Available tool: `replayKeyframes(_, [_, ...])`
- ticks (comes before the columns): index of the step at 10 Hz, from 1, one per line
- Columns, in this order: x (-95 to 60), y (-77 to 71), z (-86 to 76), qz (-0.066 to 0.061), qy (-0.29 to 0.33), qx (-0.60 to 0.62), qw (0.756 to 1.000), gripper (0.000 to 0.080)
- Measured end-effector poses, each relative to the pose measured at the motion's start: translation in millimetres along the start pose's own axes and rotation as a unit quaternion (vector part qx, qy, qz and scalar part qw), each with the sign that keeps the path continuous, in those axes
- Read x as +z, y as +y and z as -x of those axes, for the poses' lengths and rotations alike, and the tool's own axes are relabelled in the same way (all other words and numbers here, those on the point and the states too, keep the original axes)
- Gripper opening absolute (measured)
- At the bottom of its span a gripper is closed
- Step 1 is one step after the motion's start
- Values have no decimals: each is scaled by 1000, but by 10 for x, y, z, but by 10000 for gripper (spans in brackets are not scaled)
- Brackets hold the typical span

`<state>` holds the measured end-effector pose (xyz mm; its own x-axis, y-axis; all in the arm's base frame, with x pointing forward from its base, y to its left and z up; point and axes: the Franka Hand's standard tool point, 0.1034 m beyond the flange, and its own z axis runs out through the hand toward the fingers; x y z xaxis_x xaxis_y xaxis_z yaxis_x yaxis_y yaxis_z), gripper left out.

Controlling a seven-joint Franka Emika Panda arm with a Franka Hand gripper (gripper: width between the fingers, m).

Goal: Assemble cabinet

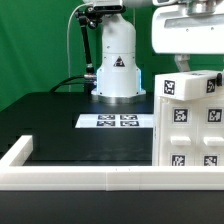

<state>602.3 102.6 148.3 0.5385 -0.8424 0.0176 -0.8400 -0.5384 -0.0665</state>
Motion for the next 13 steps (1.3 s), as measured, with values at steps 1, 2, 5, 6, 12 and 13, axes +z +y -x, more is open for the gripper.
replayKeyframes(1, [2,-9,2,-1,1,49,999,564])
replayKeyframes(2, [2,-26,6,-5,1,98,995,564])
replayKeyframes(5, [4,-32,5,-5,2,225,974,564])
replayKeyframes(6, [3,-35,3,-6,-1,262,965,564])
replayKeyframes(12, [5,-88,26,-13,-21,331,943,758])
replayKeyframes(13, [-19,-98,35,-16,-27,325,945,787])
